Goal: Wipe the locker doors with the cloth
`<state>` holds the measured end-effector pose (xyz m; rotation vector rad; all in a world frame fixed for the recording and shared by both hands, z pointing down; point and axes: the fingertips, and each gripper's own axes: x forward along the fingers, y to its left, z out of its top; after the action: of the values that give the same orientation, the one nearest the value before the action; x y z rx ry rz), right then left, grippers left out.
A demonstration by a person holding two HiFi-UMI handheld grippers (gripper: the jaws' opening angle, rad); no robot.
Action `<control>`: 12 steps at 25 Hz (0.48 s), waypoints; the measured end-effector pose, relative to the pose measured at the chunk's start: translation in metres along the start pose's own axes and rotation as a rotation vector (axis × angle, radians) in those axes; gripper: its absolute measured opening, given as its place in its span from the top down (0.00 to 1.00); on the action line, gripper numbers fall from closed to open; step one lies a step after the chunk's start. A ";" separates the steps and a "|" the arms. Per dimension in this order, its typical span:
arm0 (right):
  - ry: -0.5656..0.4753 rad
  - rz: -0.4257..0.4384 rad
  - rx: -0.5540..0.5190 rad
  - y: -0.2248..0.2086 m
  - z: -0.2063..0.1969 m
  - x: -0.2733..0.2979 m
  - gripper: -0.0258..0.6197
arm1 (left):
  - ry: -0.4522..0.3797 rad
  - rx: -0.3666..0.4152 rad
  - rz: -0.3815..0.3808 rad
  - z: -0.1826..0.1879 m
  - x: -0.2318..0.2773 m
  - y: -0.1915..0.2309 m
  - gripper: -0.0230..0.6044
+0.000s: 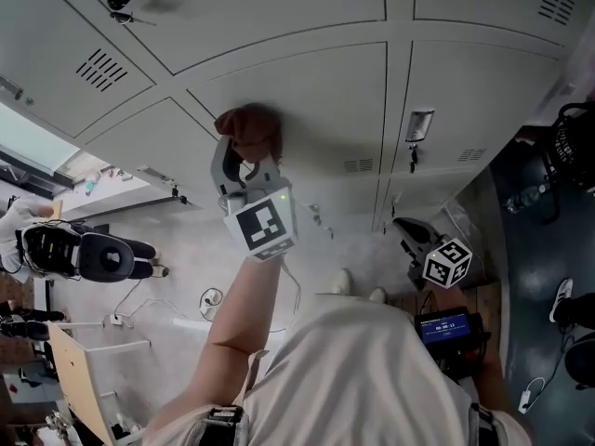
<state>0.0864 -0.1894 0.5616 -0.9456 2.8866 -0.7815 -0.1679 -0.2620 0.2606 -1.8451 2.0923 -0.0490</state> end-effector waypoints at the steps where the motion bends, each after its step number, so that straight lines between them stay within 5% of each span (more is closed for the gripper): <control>1: 0.001 0.000 -0.002 0.000 0.000 -0.001 0.93 | -0.019 -0.015 -0.011 0.007 0.002 -0.010 0.85; 7: -0.007 -0.008 -0.015 -0.001 0.005 -0.009 0.93 | -0.120 0.000 -0.165 0.046 0.009 -0.084 0.85; 12: -0.019 -0.028 -0.014 -0.005 0.006 -0.018 0.93 | -0.102 0.032 -0.354 0.050 0.009 -0.163 0.85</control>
<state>0.1050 -0.1849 0.5562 -0.9916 2.8725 -0.7517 0.0012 -0.2856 0.2524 -2.1274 1.6679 -0.0733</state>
